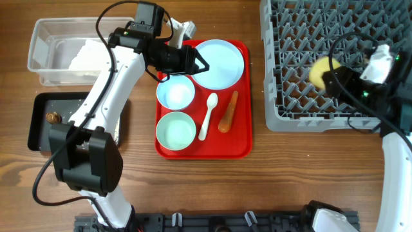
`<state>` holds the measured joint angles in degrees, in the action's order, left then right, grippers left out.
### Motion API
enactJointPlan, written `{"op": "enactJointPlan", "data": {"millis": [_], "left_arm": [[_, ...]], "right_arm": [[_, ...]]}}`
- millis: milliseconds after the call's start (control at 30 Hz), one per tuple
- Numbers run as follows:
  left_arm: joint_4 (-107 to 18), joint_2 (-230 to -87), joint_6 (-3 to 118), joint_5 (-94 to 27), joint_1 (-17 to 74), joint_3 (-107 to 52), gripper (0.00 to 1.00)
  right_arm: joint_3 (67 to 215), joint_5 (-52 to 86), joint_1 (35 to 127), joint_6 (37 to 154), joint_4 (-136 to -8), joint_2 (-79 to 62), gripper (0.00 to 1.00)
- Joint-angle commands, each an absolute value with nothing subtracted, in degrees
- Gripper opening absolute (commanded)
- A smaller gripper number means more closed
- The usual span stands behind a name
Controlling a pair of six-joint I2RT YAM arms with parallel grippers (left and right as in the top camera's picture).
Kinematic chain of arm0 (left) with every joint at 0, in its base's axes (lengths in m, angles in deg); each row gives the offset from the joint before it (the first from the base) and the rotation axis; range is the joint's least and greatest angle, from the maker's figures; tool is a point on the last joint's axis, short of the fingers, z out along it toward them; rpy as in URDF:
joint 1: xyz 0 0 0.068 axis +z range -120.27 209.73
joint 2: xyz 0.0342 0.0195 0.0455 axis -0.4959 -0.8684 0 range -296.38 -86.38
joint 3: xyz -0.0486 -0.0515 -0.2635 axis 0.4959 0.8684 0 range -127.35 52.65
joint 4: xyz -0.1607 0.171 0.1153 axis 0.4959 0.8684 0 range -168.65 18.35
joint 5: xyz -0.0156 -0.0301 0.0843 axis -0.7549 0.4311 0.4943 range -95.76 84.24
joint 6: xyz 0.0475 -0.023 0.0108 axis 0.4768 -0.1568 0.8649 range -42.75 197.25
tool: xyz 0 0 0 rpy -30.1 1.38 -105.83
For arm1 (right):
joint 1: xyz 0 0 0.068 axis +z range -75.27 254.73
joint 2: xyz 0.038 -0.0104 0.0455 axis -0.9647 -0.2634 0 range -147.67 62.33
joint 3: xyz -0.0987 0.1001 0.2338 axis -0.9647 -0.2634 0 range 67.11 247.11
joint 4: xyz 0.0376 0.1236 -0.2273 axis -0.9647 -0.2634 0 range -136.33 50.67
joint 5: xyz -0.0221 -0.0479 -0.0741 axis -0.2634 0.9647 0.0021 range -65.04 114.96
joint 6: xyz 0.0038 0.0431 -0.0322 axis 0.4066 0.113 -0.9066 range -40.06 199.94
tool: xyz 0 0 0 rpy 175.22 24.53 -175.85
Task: Sort waste into correct bins and load items into the dishwasher rack
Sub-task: 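Lower the yellow cup into the grey dish rack with the right gripper and release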
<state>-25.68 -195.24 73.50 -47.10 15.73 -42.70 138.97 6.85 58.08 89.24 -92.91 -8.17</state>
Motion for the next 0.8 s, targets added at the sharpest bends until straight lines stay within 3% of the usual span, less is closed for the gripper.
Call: {"op": "enactJointPlan", "data": {"millis": [0, 100, 567, 700, 767], "left_arm": [[-25.11, -194.49, 73.81, -42.16, 15.97, -43.05, 0.41], [-24.98, -194.56, 73.81, -41.85, 15.97, -42.92, 0.42], [-24.98, -194.93, 73.81, -41.64, 15.97, -42.92, 0.45], [-24.98, -194.93, 73.81, -41.64, 15.97, -42.92, 0.45], [-24.98, -194.93, 73.81, -41.64, 15.97, -42.92, 0.45]], "right_arm": [[140.39, 21.19, 58.8, 87.4, -95.93, -7.99, 0.55], [140.39, 22.09, 58.91, 87.64, -97.98, -10.37, 0.51], [140.39, 23.2, 67.48, 89.15, -100.38, -26.55, 0.53], [140.39, 24.36, 67.81, 89.39, -100.19, -29.76, 0.57], [140.39, 24.34, 67.81, 89.37, -99.58, -30.92, 0.66]]}}
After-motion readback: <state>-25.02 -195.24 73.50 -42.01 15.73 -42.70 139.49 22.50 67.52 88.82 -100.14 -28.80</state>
